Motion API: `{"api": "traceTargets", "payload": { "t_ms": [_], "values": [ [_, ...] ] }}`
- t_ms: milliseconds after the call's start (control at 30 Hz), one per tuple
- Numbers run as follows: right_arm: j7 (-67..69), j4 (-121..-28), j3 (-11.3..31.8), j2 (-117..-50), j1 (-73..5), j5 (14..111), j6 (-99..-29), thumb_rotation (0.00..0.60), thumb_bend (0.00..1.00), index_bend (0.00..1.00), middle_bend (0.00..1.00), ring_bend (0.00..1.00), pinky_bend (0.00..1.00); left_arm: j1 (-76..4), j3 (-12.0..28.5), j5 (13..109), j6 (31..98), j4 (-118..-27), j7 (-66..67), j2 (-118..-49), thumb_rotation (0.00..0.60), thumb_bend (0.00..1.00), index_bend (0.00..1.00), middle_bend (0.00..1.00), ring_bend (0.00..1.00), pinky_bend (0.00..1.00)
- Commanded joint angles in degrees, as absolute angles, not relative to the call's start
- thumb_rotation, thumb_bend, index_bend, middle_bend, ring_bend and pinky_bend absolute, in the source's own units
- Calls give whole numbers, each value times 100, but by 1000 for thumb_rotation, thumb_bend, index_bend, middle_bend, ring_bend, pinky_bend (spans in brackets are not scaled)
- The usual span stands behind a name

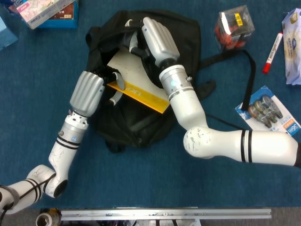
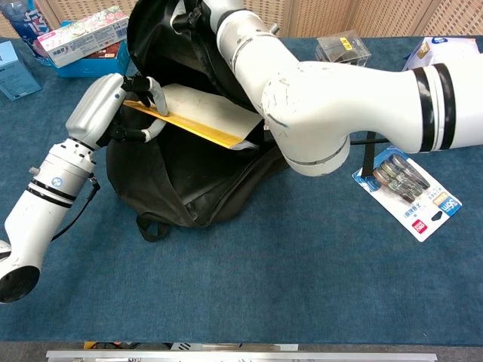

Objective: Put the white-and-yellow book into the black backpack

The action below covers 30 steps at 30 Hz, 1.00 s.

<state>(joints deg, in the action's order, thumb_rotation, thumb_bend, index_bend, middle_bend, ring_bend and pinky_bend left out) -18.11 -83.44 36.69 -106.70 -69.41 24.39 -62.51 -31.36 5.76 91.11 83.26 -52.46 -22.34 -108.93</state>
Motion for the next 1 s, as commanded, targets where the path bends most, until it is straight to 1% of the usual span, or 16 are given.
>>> {"api": "traceTargets", "payload": {
  "t_ms": [33, 233, 400, 700, 800, 1000],
  "values": [
    [-1815, -8337, 3671, -10667, -6939, 2442, -6266, 600, 964, 644, 657, 776, 992, -3172, 584, 9059, 8203, -5261, -2044, -10942, 600, 338, 652, 577, 441, 451],
    [-1815, -8325, 3682, -10645, -6924, 2428, -6262, 600, 964, 644, 657, 776, 992, -3222, 656, 8939, 8031, -5239, -1827, -11030, 600, 337, 650, 577, 440, 451],
    [-1812, -8325, 3683, -10636, -6918, 2418, -6244, 600, 964, 644, 657, 776, 992, -3258, 791, 8797, 7962, -5203, -1751, -11121, 600, 337, 649, 577, 440, 451],
    [-1807, -8326, 3690, -10650, -6932, 2414, -6250, 600, 964, 644, 657, 776, 992, -3307, 871, 8686, 7871, -5138, -1374, -11229, 600, 337, 647, 577, 440, 451],
    [-1809, -8327, 3689, -10649, -6932, 2412, -6252, 600, 964, 644, 657, 776, 992, -3280, 842, 8632, 7777, -5172, -1304, -11206, 600, 337, 634, 570, 435, 451],
    [-1810, -8315, 3685, -10658, -6936, 2397, -6239, 600, 964, 644, 657, 776, 992, -3227, 818, 8493, 7561, -5462, -1046, -11074, 600, 247, 509, 417, 316, 430]
  ]
}}
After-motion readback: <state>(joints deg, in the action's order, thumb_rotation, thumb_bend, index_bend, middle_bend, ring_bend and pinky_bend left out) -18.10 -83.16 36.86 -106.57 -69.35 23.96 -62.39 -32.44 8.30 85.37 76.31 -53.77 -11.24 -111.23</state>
